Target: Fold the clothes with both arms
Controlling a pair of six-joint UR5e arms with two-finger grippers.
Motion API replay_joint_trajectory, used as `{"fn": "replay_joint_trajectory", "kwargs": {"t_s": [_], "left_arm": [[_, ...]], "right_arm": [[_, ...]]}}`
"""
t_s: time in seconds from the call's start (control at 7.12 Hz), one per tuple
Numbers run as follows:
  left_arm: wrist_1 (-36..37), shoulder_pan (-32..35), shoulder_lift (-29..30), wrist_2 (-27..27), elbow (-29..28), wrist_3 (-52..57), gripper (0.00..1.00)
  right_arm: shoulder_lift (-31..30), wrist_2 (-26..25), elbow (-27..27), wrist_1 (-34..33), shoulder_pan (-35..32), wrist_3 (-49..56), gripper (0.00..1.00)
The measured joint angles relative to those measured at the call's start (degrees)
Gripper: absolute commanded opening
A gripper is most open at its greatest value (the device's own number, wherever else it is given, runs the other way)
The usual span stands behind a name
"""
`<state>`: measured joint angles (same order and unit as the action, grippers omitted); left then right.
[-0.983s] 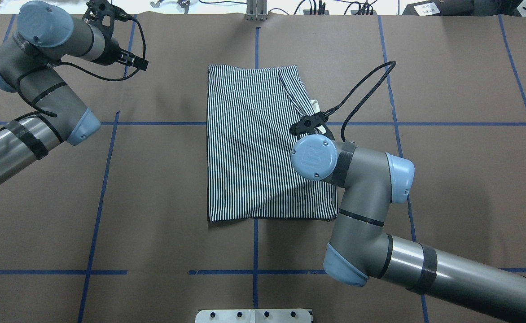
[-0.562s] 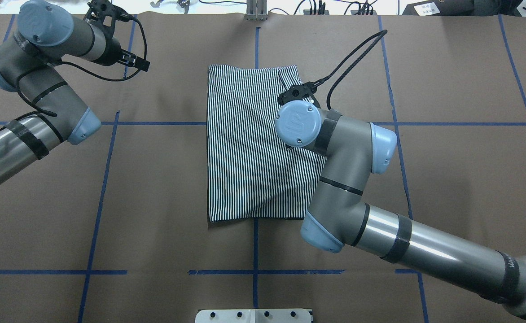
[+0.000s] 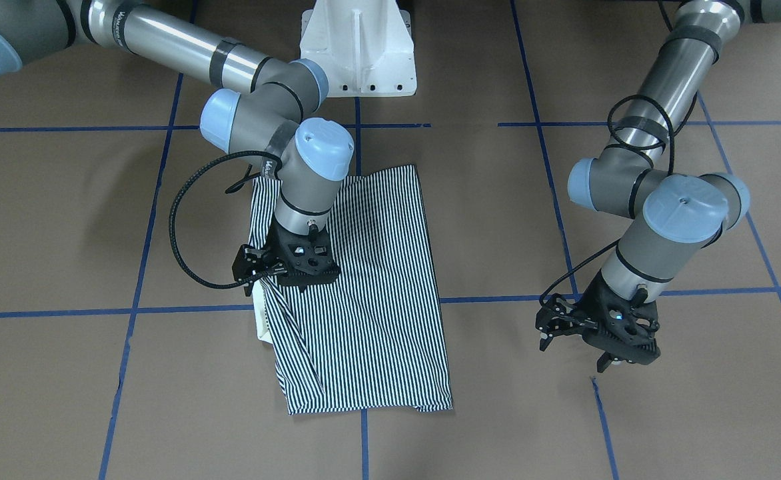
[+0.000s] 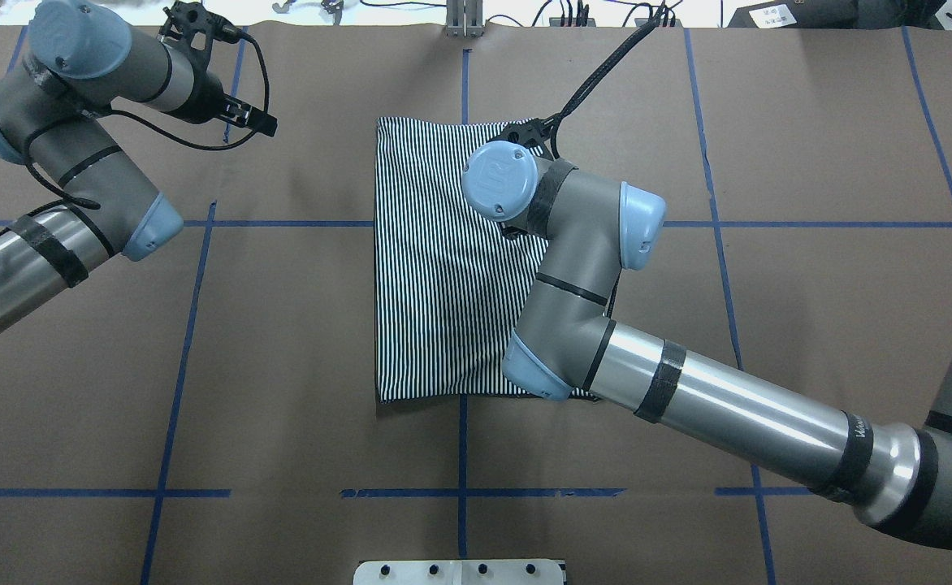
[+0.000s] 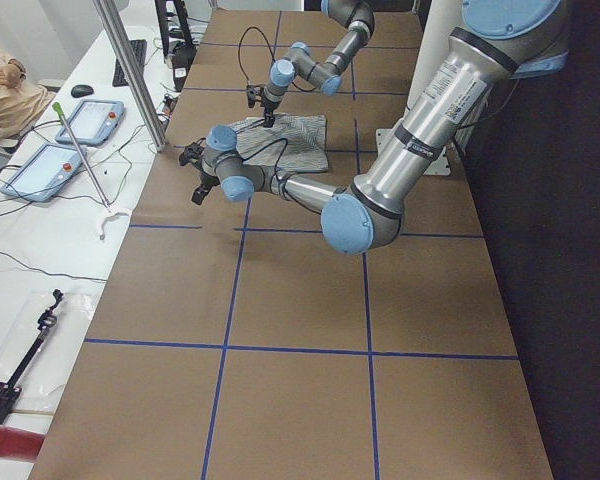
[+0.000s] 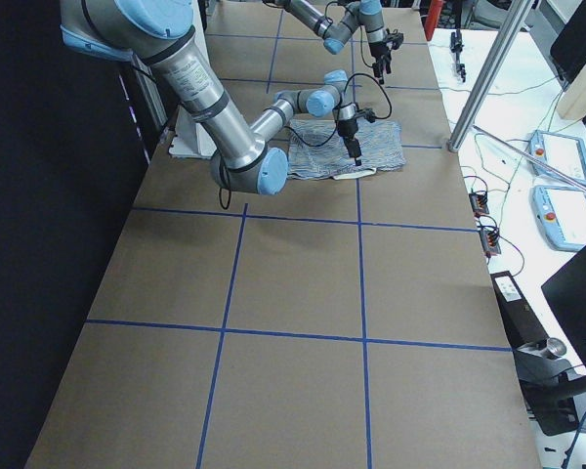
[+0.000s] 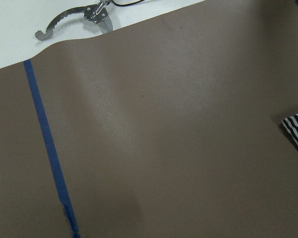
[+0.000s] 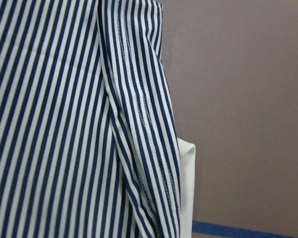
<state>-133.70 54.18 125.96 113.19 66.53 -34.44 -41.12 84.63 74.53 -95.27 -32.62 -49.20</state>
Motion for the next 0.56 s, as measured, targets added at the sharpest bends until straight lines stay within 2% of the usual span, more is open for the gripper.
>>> {"fn": "replay_joint_trajectory", "kwargs": {"t_s": [0.56], "left_arm": [[-0.07,0.03,-0.01,0.97,0.0,-0.09,1.0]], "right_arm": [[0.0,-0.41,-2.96,0.66,-1.3,2.83,1.0]]}}
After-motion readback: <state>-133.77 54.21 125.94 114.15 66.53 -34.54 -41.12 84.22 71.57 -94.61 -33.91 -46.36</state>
